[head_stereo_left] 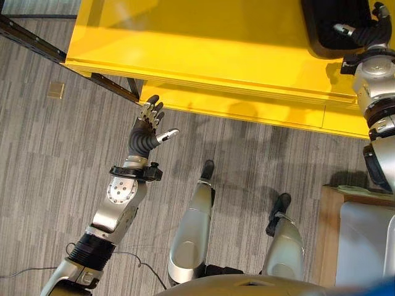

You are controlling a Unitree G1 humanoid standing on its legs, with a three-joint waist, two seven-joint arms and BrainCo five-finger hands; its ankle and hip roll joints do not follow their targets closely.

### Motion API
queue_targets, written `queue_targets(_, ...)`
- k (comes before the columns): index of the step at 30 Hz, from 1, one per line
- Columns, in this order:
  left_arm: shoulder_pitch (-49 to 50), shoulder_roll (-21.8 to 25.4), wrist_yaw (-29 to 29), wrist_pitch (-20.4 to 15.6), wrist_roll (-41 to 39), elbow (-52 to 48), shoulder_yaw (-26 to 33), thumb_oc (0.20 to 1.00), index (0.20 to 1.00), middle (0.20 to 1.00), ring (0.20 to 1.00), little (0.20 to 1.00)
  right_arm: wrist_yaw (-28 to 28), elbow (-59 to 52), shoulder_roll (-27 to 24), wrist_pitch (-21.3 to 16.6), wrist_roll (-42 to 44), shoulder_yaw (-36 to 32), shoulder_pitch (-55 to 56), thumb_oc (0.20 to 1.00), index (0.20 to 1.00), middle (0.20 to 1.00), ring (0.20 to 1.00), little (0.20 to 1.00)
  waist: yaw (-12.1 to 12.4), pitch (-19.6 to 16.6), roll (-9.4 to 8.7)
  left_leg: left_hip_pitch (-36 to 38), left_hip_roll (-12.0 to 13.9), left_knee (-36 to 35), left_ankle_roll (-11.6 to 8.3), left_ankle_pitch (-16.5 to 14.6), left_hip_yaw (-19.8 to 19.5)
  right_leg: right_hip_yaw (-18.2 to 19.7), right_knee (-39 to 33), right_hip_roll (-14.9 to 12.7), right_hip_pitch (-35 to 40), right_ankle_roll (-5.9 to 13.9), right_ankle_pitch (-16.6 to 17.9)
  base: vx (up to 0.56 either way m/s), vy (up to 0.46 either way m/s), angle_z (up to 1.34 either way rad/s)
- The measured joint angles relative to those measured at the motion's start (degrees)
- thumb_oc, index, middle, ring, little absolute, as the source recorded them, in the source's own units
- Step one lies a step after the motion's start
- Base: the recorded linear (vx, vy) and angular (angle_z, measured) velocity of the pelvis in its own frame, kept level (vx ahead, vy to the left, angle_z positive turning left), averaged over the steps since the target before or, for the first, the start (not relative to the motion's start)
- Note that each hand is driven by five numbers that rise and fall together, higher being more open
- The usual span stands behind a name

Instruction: Move parts from the plastic box to the shelf.

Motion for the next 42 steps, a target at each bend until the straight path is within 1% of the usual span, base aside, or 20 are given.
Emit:
queue_targets(2,-0.03,-0.18,0.19,0.0,0.01,0.09,0.02,1.0,1.0,1.0,1.0,1.0,-0.14,-2.61,-0.06,-1.18,2.28,-1.84,1.76,1.0,1.0,1.0,1.0,1.0,-0.16,0.0,0.01,0.0,0.0,0.06,0.0,0.0,0.0,0.01,0.01,0.0,0.02,-0.03,-0.01,0.0,0.0,0.0)
queue_targets(8,-0.23,-1.23,0.29,0.0,0.01,0.1,0.07,1.0,1.0,1.0,1.0,1.0,-0.13,-7.96,1.07,-2.24,6.2,-2.45,4.55,1.0,1.0,1.0,1.0,1.0,-1.13,0.0,0.01,-0.01,0.17,0.45,0.0,-0.01,0.08,0.19,0.0,0.11,0.04,-0.06,0.01,0.0,0.0,0.0)
queue_targets(11,-0.02,-1.35,0.36,0.0,0.01,0.1,0.08,1.0,1.0,1.0,1.0,1.0,-0.07,-8.72,1.95,-2.81,6.7,-2.48,4.74,1.0,1.0,1.0,1.0,1.0,-1.86,0.0,0.01,-0.26,0.18,0.73,0.01,-0.02,0.09,0.22,-0.17,0.14,0.0,-0.21,0.17,-0.03,0.013,0.0)
queue_targets(13,0.06,-1.65,0.44,-0.01,0.01,0.11,0.08,1.0,1.0,1.0,1.0,1.0,-0.07,-8.86,2.38,-3.15,8.45,-3.01,4.81,1.0,1.0,1.0,1.0,1.0,-1.76,0.0,0.0,-0.55,0.0,1.12,0.0,-0.01,0.1,0.27,-0.28,0.31,-0.24,-0.32,0.76,-0.04,0.028,-0.02)
queue_targets(14,0.01,-1.88,0.46,0.07,0.0,0.13,0.02,1.0,1.0,1.0,1.0,1.0,-0.02,-9.53,2.52,-3.56,8.74,-3.57,5.2,1.0,1.0,1.0,1.0,1.0,-2.18,0.01,0.0,-0.73,0.36,1.33,0.12,-0.37,0.14,0.14,0.61,0.09,-0.47,-0.48,-0.04,0.0,0.0,0.0)
queue_targets(16,0.33,-1.9,0.53,-0.1,0.0,0.19,0.12,1.0,1.0,1.0,1.0,1.0,-0.15,-9.84,4.09,-3.86,8.93,-4.7,5.56,1.0,1.0,1.0,1.0,1.0,-1.97,0.01,-0.01,-0.72,0.4,1.85,-0.01,-0.41,0.1,0.3,1.08,0.4,-0.68,-0.46,0.03,-0.05,0.018,-0.04)
queue_targets(17,0.51,-1.94,0.5,-0.04,0.02,0.2,0.08,1.0,1.0,1.0,1.0,1.0,-0.09,-10.49,4.42,-4.36,8.98,-5.37,6.15,1.0,1.0,1.0,1.0,1.0,-2.19,0.01,-0.01,-0.71,0.45,1.8,-0.03,-0.4,0.11,0.31,0.97,0.46,-0.65,-0.48,0.02,0.0,-0.007,-0.08)
queue_targets(20,0.5,-1.93,0.53,-0.04,0.01,0.2,0.3,1.0,1.0,1.0,1.0,1.0,-0.05,-10.98,4.56,-4.22,10.82,-5.81,6.37,1.0,1.0,1.0,1.0,1.0,-2.13,0.01,-0.01,-0.74,0.46,1.9,-0.02,-0.4,0.11,0.4,0.79,0.36,-0.5,-0.5,0.03,0.05,-0.033,0.02)
queue_targets(22,0.62,-1.93,0.8,-0.05,0.01,0.21,0.73,1.0,1.0,1.0,1.0,1.0,-0.12,-10.82,4.84,-4.08,11.0,-6.16,6.5,1.0,1.0,1.0,1.0,1.0,-2.12,-0.02,-0.06,-0.67,0.56,2.05,-0.12,-0.96,-0.09,0.43,1.49,0.39,-0.5,-0.75,-0.69,0.0,-0.002,0.02)
queue_targets(23,0.86,-1.96,1.16,-0.06,0.0,0.21,0.65,1.0,1.0,1.0,1.0,1.0,-0.14,-11.0,5.15,-4.45,10.98,-6.1,6.47,1.0,1.0,1.0,1.0,1.0,-2.06,-0.02,-0.06,-0.87,0.32,2.22,-0.17,-0.6,-0.06,0.43,1.16,0.6,-0.65,-0.52,0.02,-0.07,0.035,-0.02)
queue_targets(24,0.86,-2.11,1.3,-0.03,0.01,0.21,0.6,1.0,1.0,1.0,1.0,1.0,-0.14,-11.18,5.54,-5.11,10.99,-5.88,6.5,1.0,1.0,1.0,1.0,1.0,-2.48,-0.01,-0.08,-0.8,0.67,1.92,0.01,-0.92,0.13,0.31,1.43,0.34,-0.66,-0.65,-0.5,0.0,0.0,0.0)
queue_targets(25,0.61,-2.13,1.48,-0.08,0.02,0.23,0.61,1.0,1.0,1.0,1.0,1.0,-0.14,-10.95,5.98,-4.72,11.0,-5.47,6.54,1.0,1.0,1.0,1.0,1.0,-2.48,-0.03,-0.08,-0.67,0.36,2.53,-0.16,-0.91,-0.09,0.54,2.17,0.37,-0.7,-0.73,-0.66,0.0,0.001,-0.03)
queue_targets(26,0.57,-2.11,1.52,-0.18,0.02,0.2,0.65,1.0,1.0,1.0,1.0,1.0,-0.16,-11.13,6.21,-4.83,11.0,-5.42,6.53,1.0,1.0,1.0,1.0,1.0,-2.2,-0.02,-0.08,-0.71,0.49,2.63,-0.15,-0.92,-0.01,0.39,1.94,0.54,-0.74,-0.7,-0.56,0.08,-0.033,-0.01)
queue_targets(28,0.52,-2.16,1.57,-0.09,0.02,0.23,0.6,1.0,1.0,1.0,1.0,1.0,-0.16,-11.14,6.54,-5.15,11.01,-5.09,6.52,1.0,1.0,1.0,1.0,1.0,-2.5,-0.02,-0.09,-0.79,0.83,2.68,-0.22,-1.15,-0.08,0.44,2.02,0.66,-0.7,-0.82,-0.92,0.04,-0.014,-0.02)
queue_targets(32,0.52,-2.14,1.61,-0.09,0.04,0.23,0.65,1.0,1.0,1.0,1.0,1.0,-0.17,-11.16,6.78,-5.4,11.01,-4.92,6.52,1.0,1.0,1.0,1.0,1.0,-2.3,-0.03,-0.1,-0.83,1.01,2.7,-0.21,-1.09,0.08,0.54,1.4,0.88,-0.62,-0.89,-0.49,-0.05,0.024,-0.03)
queue_targets(33,0.52,-2.15,1.62,-0.09,0.04,0.23,0.65,1.0,1.0,1.0,1.0,1.0,-0.17,-11.16,6.7,-5.41,11.0,-4.91,6.52,1.0,1.0,1.0,1.0,1.0,-2.22,-0.03,-0.1,-0.84,0.98,2.71,-0.24,-1.07,0.06,0.53,1.35,0.93,-0.64,-0.57,-0.12,0.0,0.0,0.0)
queue_targets(42,0.54,-2.17,1.75,-0.09,0.03,0.23,0.68,1.0,1.0,1.0,1.0,1.0,-0.2,-11.4,8.09,-5.48,11.01,-4.71,6.51,1.0,1.0,1.0,1.0,1.0,-2.14,-0.03,-0.1,-0.84,1.3,2.72,-0.27,-1.06,0.06,0.53,1.2,1.19,-0.59,-0.79,-0.27,0.0,-0.001,0.0)
